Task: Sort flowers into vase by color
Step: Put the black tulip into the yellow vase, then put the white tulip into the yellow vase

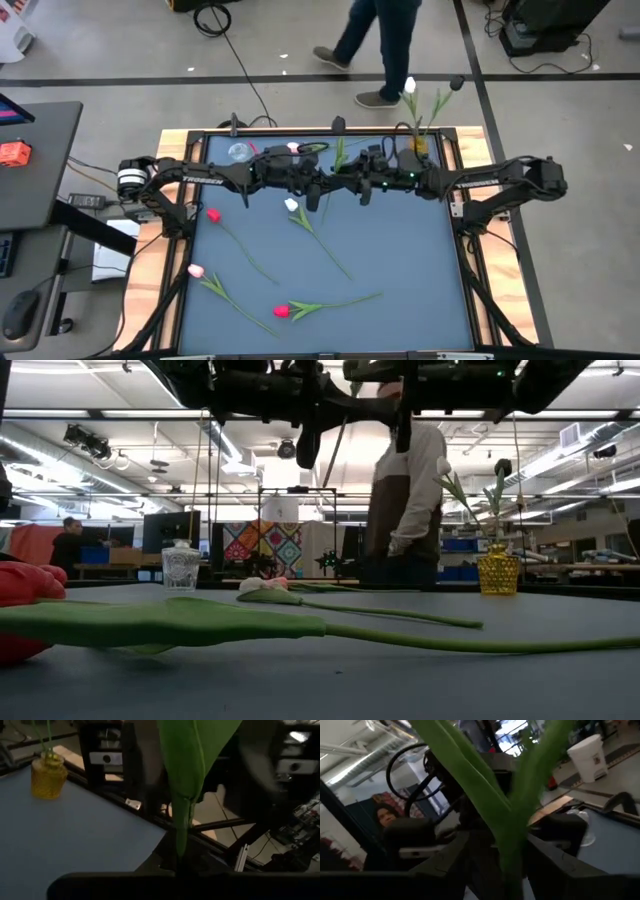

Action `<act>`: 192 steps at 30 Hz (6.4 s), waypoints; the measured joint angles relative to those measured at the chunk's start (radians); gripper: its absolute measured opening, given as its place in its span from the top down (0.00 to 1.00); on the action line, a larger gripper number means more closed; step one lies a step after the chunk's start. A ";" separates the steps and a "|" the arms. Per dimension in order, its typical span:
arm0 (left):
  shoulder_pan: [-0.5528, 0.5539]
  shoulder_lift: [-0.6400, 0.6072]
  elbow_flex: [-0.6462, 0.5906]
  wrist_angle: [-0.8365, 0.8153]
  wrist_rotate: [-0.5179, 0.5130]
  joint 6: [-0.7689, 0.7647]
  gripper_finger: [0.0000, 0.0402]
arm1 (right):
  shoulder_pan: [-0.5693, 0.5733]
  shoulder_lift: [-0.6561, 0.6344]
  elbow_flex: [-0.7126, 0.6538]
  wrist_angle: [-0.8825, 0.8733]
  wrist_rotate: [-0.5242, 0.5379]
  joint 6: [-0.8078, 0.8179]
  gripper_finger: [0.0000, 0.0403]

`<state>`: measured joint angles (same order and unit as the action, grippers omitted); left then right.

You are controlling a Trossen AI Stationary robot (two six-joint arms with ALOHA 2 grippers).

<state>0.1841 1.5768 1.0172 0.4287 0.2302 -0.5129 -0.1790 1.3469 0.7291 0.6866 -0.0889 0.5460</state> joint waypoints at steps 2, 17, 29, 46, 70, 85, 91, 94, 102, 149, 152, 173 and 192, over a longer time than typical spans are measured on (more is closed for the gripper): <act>0.000 0.000 0.000 -0.013 0.000 0.003 1.00 | -0.005 0.020 0.021 0.000 -0.015 0.007 0.58; 0.004 0.000 0.000 -0.020 -0.001 0.012 0.83 | -0.024 0.017 0.036 -0.080 0.033 0.021 0.96; 0.004 -0.030 0.000 -0.049 -0.002 0.056 0.58 | 0.018 -0.114 0.036 -0.317 0.244 -0.105 0.96; 0.009 -0.329 -0.125 -0.287 -0.036 0.272 0.56 | 0.097 -0.280 0.036 -0.669 0.549 -0.226 0.96; -0.026 -0.564 -0.372 -0.171 -0.027 0.299 0.56 | 0.291 -0.323 0.036 -0.953 1.201 0.038 0.96; -0.026 -0.563 -0.372 -0.171 -0.027 0.293 0.56 | -0.114 -0.420 0.025 -1.000 1.284 -0.161 0.96; -0.026 -0.563 -0.372 -0.171 -0.027 0.292 0.56 | -0.249 -0.446 0.005 -0.931 1.233 -0.222 0.95; -0.026 -0.563 -0.372 -0.171 -0.027 0.292 0.56 | -0.298 -0.448 0.005 -0.806 1.178 -0.340 0.96; -0.026 -0.563 -0.372 -0.171 -0.027 0.292 0.56 | -0.462 -0.427 0.005 -0.671 1.048 -0.466 0.95; -0.026 -0.563 -0.371 -0.171 -0.027 0.291 0.56 | -0.530 -0.388 0.006 -1.243 0.553 0.161 0.68; -0.025 -0.563 -0.371 -0.171 -0.027 0.291 0.56 | -0.530 -0.401 0.006 -1.267 0.535 0.181 0.68; -0.025 -0.563 -0.371 -0.171 -0.027 0.291 0.56 | -0.530 -0.445 0.006 -1.397 0.132 0.300 0.68; -0.025 -0.563 -0.371 -0.171 -0.027 0.291 0.56 | -0.483 -0.444 0.006 -1.396 -0.262 0.227 0.68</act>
<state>0.1589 1.0142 0.6460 0.2577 0.2031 -0.2214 -0.6623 0.9028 0.7349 -0.7092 -0.3505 0.7733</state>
